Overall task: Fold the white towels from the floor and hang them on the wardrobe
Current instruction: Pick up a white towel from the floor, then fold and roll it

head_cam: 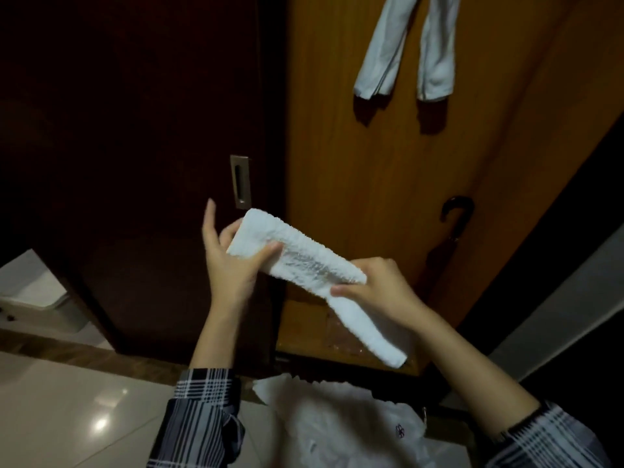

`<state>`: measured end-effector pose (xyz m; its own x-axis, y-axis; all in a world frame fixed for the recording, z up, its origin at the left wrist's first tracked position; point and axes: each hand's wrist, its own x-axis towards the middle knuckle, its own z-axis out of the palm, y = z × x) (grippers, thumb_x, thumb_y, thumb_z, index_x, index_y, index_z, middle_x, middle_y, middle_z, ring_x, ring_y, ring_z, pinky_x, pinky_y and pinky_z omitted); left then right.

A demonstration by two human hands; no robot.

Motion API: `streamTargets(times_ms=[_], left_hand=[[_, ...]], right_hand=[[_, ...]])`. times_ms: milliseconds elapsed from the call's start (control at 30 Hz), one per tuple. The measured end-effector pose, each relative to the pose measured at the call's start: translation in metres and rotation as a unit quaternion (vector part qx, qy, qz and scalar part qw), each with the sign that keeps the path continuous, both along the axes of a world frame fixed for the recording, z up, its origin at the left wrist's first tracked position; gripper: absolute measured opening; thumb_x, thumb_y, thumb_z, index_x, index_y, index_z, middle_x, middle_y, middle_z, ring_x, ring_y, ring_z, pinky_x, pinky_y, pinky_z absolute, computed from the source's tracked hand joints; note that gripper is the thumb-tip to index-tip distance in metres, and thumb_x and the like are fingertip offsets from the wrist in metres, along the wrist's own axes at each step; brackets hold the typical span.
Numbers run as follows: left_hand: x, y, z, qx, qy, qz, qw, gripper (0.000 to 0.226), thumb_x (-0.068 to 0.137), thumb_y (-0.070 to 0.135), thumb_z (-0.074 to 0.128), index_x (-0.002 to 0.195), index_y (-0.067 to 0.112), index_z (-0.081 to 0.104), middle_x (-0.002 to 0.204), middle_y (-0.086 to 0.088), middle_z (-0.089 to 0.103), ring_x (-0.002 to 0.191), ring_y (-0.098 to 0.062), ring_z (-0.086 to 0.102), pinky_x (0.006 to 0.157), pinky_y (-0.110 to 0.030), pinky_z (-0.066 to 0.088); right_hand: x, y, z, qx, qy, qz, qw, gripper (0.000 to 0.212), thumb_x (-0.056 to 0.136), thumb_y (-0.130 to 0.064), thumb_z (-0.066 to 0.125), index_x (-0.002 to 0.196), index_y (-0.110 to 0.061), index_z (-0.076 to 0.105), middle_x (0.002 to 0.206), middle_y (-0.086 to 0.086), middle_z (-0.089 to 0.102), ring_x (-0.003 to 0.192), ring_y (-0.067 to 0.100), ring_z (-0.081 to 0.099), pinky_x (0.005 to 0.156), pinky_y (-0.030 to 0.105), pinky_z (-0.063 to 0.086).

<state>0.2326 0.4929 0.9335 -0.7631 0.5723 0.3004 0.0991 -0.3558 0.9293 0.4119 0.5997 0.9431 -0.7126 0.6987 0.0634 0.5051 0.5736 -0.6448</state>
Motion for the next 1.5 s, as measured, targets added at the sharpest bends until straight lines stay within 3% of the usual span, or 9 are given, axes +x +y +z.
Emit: streamTargets(times_ms=[133, 300, 367, 467, 633, 900, 1033, 1167, 1500], left_hand=[[-0.012, 0.016, 0.02, -0.119, 0.242, 0.003, 0.963, 0.097, 0.067, 0.0, 0.082, 0.147, 0.024, 0.033, 0.121, 0.005, 0.055, 0.103, 0.006, 0.055, 0.085, -0.012, 0.047], [-0.002, 0.061, 0.054, -0.268, 0.622, 0.095, 0.729, 0.107, 0.051, 0.031, 0.092, 0.144, 0.02, 0.04, 0.126, -0.011, 0.056, 0.114, -0.033, 0.055, 0.104, -0.052, 0.035], [0.016, 0.086, 0.075, -0.275, 0.661, 0.05, 0.697, 0.112, 0.062, 0.045, 0.084, 0.151, 0.021, 0.021, 0.139, -0.005, 0.047, 0.128, -0.027, 0.045, 0.114, -0.047, 0.02], [0.034, 0.122, 0.097, -0.294, 0.659, -0.015, 0.692, 0.103, 0.079, 0.044, 0.07, 0.153, 0.024, 0.001, 0.145, 0.002, 0.043, 0.133, -0.019, 0.04, 0.113, -0.035, 0.02], [0.036, 0.182, 0.136, -0.239, 0.661, -0.032, 0.71, 0.048, 0.088, 0.01, 0.05, 0.129, 0.034, 0.051, 0.121, 0.006, 0.062, 0.111, -0.02, 0.058, 0.081, -0.034, 0.048], [0.032, 0.248, 0.23, -0.089, 0.794, 0.128, 0.588, 0.038, 0.054, 0.02, 0.087, 0.087, 0.023, 0.069, 0.07, 0.007, 0.065, 0.061, -0.016, 0.065, 0.038, -0.017, 0.03], [0.026, 0.277, 0.276, -0.043, 0.797, 0.18, 0.575, 0.035, 0.058, 0.012, 0.087, 0.087, 0.019, 0.069, 0.07, 0.005, 0.065, 0.057, -0.015, 0.062, 0.036, -0.019, 0.034], [0.019, 0.304, 0.322, 0.012, 0.79, 0.206, 0.578, 0.036, 0.066, 0.008, 0.083, 0.098, 0.013, 0.068, 0.081, -0.002, 0.069, 0.066, -0.021, 0.065, 0.04, -0.028, 0.049], [-0.023, 0.384, 0.416, 0.023, 0.814, 0.263, 0.517, 0.06, 0.08, -0.002, 0.066, 0.135, 0.01, 0.046, 0.129, -0.011, 0.056, 0.11, -0.031, 0.053, 0.062, -0.041, 0.056]], right_hand=[[0.007, 0.028, 0.048, 0.169, -0.08, -0.012, 0.982, 0.023, 0.082, -0.037, 0.072, 0.068, -0.031, 0.055, 0.059, -0.015, 0.051, 0.059, 0.001, 0.047, 0.052, 0.016, 0.029], [0.008, 0.059, 0.088, 0.295, -0.141, -0.005, 0.945, 0.022, 0.084, -0.044, 0.067, 0.087, -0.022, 0.066, 0.081, -0.001, 0.068, 0.084, 0.02, 0.063, 0.073, 0.035, 0.05], [0.01, 0.069, 0.105, 0.311, -0.145, -0.004, 0.939, 0.024, 0.084, -0.046, 0.066, 0.09, -0.022, 0.067, 0.084, 0.0, 0.069, 0.086, 0.022, 0.063, 0.075, 0.039, 0.051], [0.015, 0.086, 0.125, 0.342, -0.148, -0.009, 0.928, 0.02, 0.085, -0.042, 0.064, 0.094, -0.023, 0.067, 0.087, 0.001, 0.069, 0.089, 0.023, 0.063, 0.076, 0.037, 0.051], [0.032, 0.129, 0.168, 0.443, -0.175, -0.035, 0.879, 0.018, 0.086, -0.037, 0.06, 0.097, -0.024, 0.061, 0.091, 0.001, 0.067, 0.092, 0.026, 0.062, 0.065, 0.03, 0.039], [0.054, 0.211, 0.249, 0.586, -0.185, -0.054, 0.787, 0.027, 0.076, -0.021, 0.071, 0.097, -0.018, 0.054, 0.091, 0.005, 0.066, 0.087, 0.029, 0.062, 0.056, 0.033, 0.039], [0.058, 0.243, 0.292, 0.677, -0.096, -0.086, 0.724, 0.046, 0.032, -0.001, 0.085, 0.06, -0.013, 0.051, 0.051, 0.002, 0.053, 0.046, 0.023, 0.05, 0.044, 0.023, 0.019], [0.06, 0.276, 0.328, 0.704, -0.024, -0.099, 0.702, 0.05, 0.039, 0.007, 0.083, 0.073, -0.01, 0.05, 0.051, 0.003, 0.049, 0.036, 0.026, 0.048, 0.04, 0.022, 0.017], [0.027, 0.345, 0.415, 0.718, -0.073, -0.181, 0.668, 0.031, 0.081, 0.006, 0.054, 0.11, -0.005, 0.051, 0.096, 0.013, 0.061, 0.085, 0.039, 0.063, 0.059, 0.034, 0.03]])
